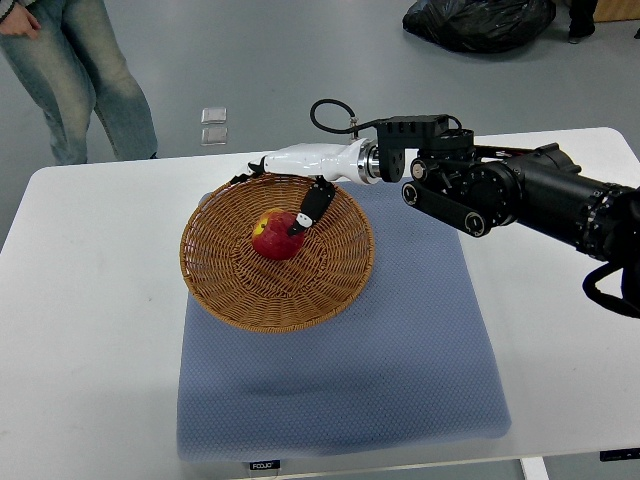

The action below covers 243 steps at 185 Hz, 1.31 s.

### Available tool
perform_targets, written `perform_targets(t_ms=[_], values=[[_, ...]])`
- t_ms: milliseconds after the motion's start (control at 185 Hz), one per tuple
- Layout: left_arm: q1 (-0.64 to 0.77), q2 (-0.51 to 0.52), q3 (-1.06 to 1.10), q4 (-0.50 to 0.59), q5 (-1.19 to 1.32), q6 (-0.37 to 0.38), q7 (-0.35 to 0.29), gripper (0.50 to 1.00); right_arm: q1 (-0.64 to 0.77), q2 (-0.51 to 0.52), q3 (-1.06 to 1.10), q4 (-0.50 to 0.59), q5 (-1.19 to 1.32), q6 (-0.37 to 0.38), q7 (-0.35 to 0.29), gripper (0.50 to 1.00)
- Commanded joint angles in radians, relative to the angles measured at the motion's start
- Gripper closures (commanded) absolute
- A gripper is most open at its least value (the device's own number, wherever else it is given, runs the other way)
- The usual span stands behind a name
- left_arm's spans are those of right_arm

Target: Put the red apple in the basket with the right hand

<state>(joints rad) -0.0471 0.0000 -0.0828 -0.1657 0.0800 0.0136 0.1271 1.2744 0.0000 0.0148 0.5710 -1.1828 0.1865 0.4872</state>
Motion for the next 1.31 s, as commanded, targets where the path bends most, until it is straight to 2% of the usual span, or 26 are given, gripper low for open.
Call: perform_targets(t_ms=[0,102,108,129,243,248,297,437,485,491,550,604,609,642,744,852,1014,1305], values=[[0.0,0.0,0.0,0.0,0.0,0.0,0.0,0.5,-0.003,0.0,0.116,0.0,0.123,0.076,-0.022,0.597],[0.0,0.0,0.0,0.0,0.0,0.0,0.0,0.5,-0.012,0.0,0.162,0.0,0.186,0.09,-0.048,0.597],[0.0,0.0,0.0,0.0,0.0,0.0,-0.001,0.5,-0.027,-0.009,0.198,-0.002,0.251,0.093,-0.07,0.597],[0.0,0.0,0.0,0.0,0.0,0.0,-0.001,0.5,-0.039,-0.02,0.209,-0.002,0.279,0.09,-0.078,0.597],[0.0,0.0,0.002,0.0,0.0,0.0,0.0,0.5,-0.079,-0.054,0.234,-0.005,0.358,0.082,-0.091,0.597],[0.0,0.0,0.002,0.0,0.0,0.0,-0.001,0.5,-0.107,-0.09,0.252,-0.01,0.42,0.076,-0.102,0.597],[0.0,0.0,0.0,0.0,0.0,0.0,0.0,0.5,-0.13,-0.115,0.263,-0.011,0.471,0.068,-0.114,0.597],[-0.002,0.0,0.0,-0.001,0.001,0.0,0.0,0.5,-0.208,-0.175,0.287,-0.016,0.623,0.001,-0.147,0.597],[-0.002,0.0,0.0,-0.001,0.001,0.0,0.0,0.5,-0.208,-0.175,0.287,-0.016,0.623,0.001,-0.147,0.597],[-0.002,0.0,0.0,-0.001,0.003,0.0,0.0,0.5,-0.234,-0.193,0.287,-0.016,0.673,-0.028,-0.154,0.597],[-0.002,0.0,0.0,-0.001,0.003,0.0,0.0,0.5,-0.262,-0.209,0.287,-0.017,0.739,-0.062,-0.162,0.597],[-0.002,0.0,0.0,-0.001,0.003,0.0,0.0,0.5,-0.262,-0.209,0.287,-0.017,0.739,-0.062,-0.162,0.597],[-0.002,0.0,0.0,-0.001,0.003,0.0,0.0,0.5,-0.282,-0.216,0.287,-0.02,0.793,-0.091,-0.168,0.597],[-0.002,0.0,0.0,-0.001,0.003,0.0,0.0,0.5,-0.29,-0.221,0.287,-0.023,0.828,-0.108,-0.168,0.597],[-0.002,0.0,0.002,-0.001,0.003,0.0,0.0,0.5,-0.306,-0.227,0.287,-0.037,0.917,-0.134,-0.173,0.597],[-0.002,0.0,0.002,0.0,0.003,0.0,-0.001,0.5,-0.317,-0.241,0.289,-0.049,1.025,-0.144,-0.206,0.597],[-0.002,0.0,0.002,0.0,0.003,0.0,-0.001,0.5,-0.316,-0.25,0.289,-0.053,1.164,-0.18,-0.205,0.595],[-0.002,0.0,0.0,0.0,0.003,0.0,0.0,0.5,-0.313,-0.236,0.289,-0.054,1.174,-0.2,-0.194,0.589]])
